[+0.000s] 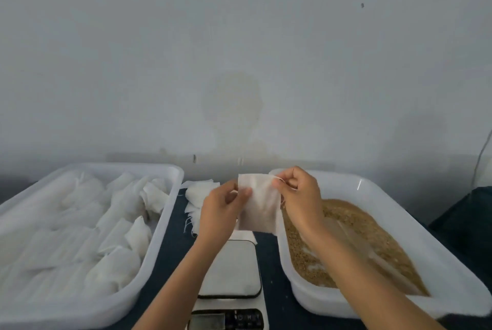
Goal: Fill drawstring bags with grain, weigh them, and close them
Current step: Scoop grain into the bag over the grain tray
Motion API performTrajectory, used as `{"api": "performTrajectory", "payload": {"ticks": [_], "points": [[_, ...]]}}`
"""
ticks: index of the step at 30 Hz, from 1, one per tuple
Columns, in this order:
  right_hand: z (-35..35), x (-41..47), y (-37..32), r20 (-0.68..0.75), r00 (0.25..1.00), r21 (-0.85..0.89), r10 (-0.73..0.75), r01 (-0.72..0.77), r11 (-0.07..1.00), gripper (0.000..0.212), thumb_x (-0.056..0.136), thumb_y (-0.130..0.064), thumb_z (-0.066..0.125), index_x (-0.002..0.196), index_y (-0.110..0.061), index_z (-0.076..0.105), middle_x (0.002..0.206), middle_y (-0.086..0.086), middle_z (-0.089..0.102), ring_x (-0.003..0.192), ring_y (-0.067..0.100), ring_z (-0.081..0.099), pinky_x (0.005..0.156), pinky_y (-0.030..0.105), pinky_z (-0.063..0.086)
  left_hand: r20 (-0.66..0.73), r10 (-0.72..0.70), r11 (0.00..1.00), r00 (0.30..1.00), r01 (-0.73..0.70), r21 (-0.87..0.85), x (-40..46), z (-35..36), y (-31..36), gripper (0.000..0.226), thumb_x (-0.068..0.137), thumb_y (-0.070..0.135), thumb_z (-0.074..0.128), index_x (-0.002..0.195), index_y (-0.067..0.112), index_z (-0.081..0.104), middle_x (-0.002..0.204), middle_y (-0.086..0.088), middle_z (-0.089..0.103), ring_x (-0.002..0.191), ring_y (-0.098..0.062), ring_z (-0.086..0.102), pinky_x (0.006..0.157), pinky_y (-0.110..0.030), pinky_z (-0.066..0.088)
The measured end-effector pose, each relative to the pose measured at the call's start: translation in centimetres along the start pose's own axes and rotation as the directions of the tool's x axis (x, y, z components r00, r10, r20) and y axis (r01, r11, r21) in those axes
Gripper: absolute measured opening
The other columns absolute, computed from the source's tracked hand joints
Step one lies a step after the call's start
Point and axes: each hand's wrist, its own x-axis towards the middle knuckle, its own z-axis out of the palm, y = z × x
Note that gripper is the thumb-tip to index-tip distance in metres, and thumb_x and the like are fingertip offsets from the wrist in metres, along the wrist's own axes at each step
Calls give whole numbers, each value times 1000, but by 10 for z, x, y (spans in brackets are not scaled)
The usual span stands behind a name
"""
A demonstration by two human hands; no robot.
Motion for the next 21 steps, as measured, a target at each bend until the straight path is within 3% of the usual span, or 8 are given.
{"api": "performTrajectory", "payload": {"ticks": [1,3,7,12,14,18,21], "points": [[12,-5,3,22,1000,-20,22,-22,1000,15,90,-10,59,76,-16,57,77,4,64,69,16,60,63,29,49,-11,-25,999,1000,25,45,-4,-9,-7,32,91,24,60,61,21,52,48,0,48,51,-10,40,54,-38,38],[35,-14,11,69,996,-102,48,-41,994,10,92,-10,55,82,-11,57,80,3,62,76,18,59,70,32,47,-27,-78,989,997,81,121,-13,-23,-24,41,90,24,61,56,17,38,45,7,34,47,-8,29,53,-31,27],[67,-32,30,117,990,-319,84,-42,947,11,94,-6,45,84,-12,48,82,0,54,76,17,51,62,28,36,-22,-167,960,986,168,224,-29,-37,-55,40,89,22,62,59,9,39,50,-2,38,51,-15,34,55,-31,32],[83,-45,51,81,985,-421,149,-102,902,11,95,-5,40,89,-12,43,83,4,54,72,19,49,56,29,32,-45,-213,919,976,216,330,-33,-31,-76,42,89,22,61,57,17,34,43,7,35,47,-9,28,49,-22,24],[85,-47,58,57,988,-408,142,-107,907,10,96,-6,41,89,-12,45,84,5,55,70,18,48,52,27,32,-40,-209,905,977,209,371,-32,-29,-81,41,90,24,61,58,19,35,46,7,37,48,-8,31,49,-23,26],[87,-48,69,72,994,-302,86,-60,952,6,96,-11,48,91,-11,52,85,-2,58,76,15,54,62,27,39,-28,-127,866,992,124,484,-32,-30,-89,36,90,27,60,62,26,36,56,10,43,53,-4,38,50,-18,27],[84,-49,75,124,992,-180,37,-14,984,7,95,-10,50,97,-13,56,87,-6,59,83,12,57,71,25,44,-34,-80,881,996,87,465,-33,-33,-96,13,90,28,60,81,26,51,78,14,54,70,-4,45,58,-14,30]]}}
